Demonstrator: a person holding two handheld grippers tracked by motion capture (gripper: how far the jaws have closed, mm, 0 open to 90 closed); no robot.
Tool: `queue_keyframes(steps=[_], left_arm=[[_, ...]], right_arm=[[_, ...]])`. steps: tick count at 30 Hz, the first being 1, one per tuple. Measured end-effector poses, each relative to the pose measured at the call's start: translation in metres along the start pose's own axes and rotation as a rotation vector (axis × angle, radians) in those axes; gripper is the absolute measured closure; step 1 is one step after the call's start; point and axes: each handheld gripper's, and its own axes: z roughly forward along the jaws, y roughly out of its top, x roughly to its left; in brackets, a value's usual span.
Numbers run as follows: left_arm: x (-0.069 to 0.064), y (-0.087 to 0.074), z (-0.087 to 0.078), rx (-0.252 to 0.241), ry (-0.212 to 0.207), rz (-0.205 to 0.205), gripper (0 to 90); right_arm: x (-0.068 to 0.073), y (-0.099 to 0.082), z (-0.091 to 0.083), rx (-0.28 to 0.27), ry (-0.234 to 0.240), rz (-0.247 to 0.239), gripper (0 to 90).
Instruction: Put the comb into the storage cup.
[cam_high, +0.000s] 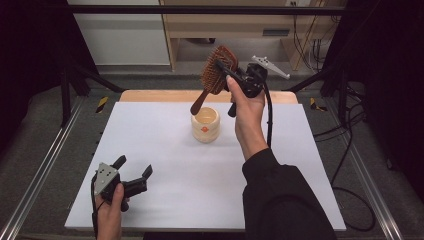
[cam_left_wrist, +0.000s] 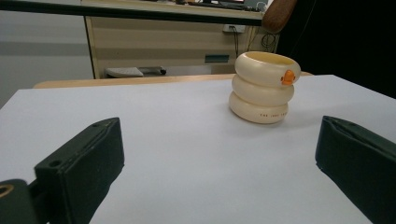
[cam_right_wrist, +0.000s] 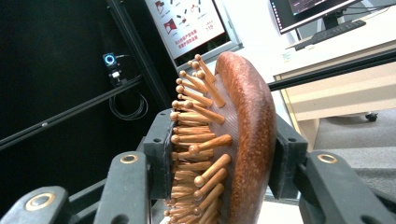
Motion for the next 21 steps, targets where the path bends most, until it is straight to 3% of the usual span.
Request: queue_keyframes(steps=[17,21], left_arm=[[-0.0014,-0.0003,0.001,0.002,-0.005,0.005,1.2],[-0.0017,-0.0003,0.0007,-0.005,-0.013,0.022,1.2]], right_arm=[[-0.0069,0.006,-0.0046,0.001,-0.027,-0.035,52.0],[-0.0085,0.0061,-0.0064,-0.001,-0.033,-0.055,51.9]])
